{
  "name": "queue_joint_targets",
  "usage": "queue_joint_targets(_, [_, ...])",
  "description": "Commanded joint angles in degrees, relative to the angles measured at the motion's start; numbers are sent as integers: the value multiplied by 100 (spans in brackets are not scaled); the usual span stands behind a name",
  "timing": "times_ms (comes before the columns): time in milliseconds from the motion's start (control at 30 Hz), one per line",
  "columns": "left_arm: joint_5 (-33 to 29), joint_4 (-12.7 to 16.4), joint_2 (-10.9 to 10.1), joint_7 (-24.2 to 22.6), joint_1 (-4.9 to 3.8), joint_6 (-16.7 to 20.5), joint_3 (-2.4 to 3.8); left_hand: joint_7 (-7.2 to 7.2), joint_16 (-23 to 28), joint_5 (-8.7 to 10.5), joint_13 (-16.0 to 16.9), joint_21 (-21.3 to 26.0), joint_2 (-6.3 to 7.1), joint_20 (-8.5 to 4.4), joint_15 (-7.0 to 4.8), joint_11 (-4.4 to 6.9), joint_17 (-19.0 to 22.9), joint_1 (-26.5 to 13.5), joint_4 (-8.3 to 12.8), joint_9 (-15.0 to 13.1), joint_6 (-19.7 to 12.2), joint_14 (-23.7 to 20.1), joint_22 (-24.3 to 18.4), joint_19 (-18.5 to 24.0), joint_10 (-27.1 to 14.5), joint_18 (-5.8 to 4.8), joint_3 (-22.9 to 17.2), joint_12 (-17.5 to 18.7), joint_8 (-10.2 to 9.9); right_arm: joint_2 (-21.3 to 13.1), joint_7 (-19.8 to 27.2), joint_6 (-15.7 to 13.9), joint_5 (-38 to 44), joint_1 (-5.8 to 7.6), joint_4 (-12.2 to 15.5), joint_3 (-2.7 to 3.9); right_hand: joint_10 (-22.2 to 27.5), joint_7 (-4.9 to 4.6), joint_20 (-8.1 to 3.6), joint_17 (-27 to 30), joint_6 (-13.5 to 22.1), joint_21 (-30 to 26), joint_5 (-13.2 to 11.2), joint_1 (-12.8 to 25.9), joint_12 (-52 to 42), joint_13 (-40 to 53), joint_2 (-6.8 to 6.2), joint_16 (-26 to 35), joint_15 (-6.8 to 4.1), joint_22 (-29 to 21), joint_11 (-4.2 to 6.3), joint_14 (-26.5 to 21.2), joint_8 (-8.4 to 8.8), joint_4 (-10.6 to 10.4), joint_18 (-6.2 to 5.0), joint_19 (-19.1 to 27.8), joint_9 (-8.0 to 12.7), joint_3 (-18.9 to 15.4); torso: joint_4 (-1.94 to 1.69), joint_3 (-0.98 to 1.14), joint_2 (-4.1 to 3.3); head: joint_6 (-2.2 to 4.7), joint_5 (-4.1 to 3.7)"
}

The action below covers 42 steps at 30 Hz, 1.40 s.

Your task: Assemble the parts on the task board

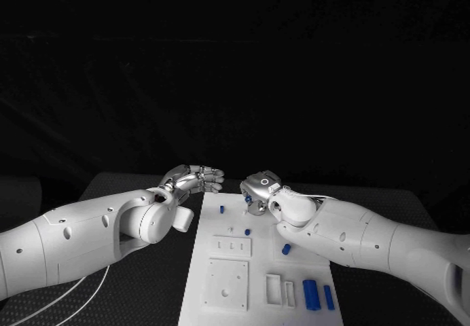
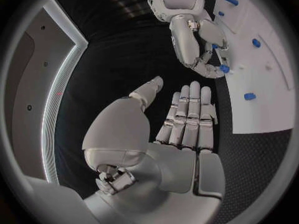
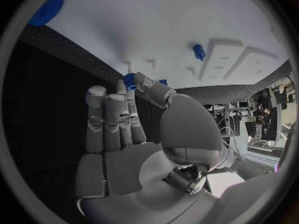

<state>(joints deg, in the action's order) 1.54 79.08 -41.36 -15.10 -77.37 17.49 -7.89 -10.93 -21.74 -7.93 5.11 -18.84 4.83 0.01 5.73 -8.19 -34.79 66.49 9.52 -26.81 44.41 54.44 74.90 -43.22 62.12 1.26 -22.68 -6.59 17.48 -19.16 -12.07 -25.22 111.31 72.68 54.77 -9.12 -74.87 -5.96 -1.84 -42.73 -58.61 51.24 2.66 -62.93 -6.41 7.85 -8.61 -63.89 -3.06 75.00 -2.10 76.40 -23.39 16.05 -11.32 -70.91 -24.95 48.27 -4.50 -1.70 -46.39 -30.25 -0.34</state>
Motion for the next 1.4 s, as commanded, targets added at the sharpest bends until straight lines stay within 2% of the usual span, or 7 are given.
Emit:
queue_joint_targets(33, [29,34,9,-34,-23,-80,5,-29,23,28,-9,2,-1,25,30,-32,-7,-72,30,2,-22,-5,111,22,-11,94,4,19,-23,12,10,113,88,-1,-24,0,-212,-11,-4,8,-23,20,13,-64,4,9,19,-18,-82,117,-46,-110,-35,-1,-368,7,-49,49,0,2,-5,-27,6])
queue_joint_targets(367, [29,77,11,-33,-43,-84,5,-29,25,29,-9,2,0,25,30,-32,-9,-75,35,2,-22,-5,111,23,-10,94,0,20,-24,37,11,97,112,-2,-107,0,-212,-12,-3,16,-20,23,13,-64,11,11,17,-16,-81,115,-47,-112,-30,3,-368,16,-49,64,-8,-8,-5,-51,19])
queue_joint_targets(800, [30,82,10,-30,-53,-77,5,-29,29,30,-9,1,2,26,31,-33,-12,-81,42,0,-22,-4,112,24,-8,95,-5,23,-24,86,59,229,77,-15,-161,-7,-207,-17,3,29,-13,26,13,-50,26,13,11,-13,-76,113,-52,-117,-19,0,-368,32,-48,80,2,-6,-10,-63,37])
queue_joint_targets(1067, [34,82,13,-28,-55,-79,5,-29,30,30,-9,0,2,26,31,-33,-14,-84,47,0,-21,-4,112,25,-7,95,-9,24,-24,101,76,226,55,-20,-137,-22,-205,-18,6,36,-12,27,13,-44,34,14,9,-10,-74,112,-54,-120,-15,1,-368,41,-48,88,9,-6,-14,-76,58])
queue_joint_targets(1400, [36,83,21,-29,-59,-81,5,-29,32,30,-9,-1,3,26,31,-32,-16,-86,52,-1,-21,-3,112,25,-7,95,-13,26,-24,153,69,232,55,-23,-233,-27,-206,-19,8,42,-12,27,13,-41,39,16,11,-8,-73,111,-55,-123,-12,2,-368,48,-48,94,7,-7,-21,-68,58])
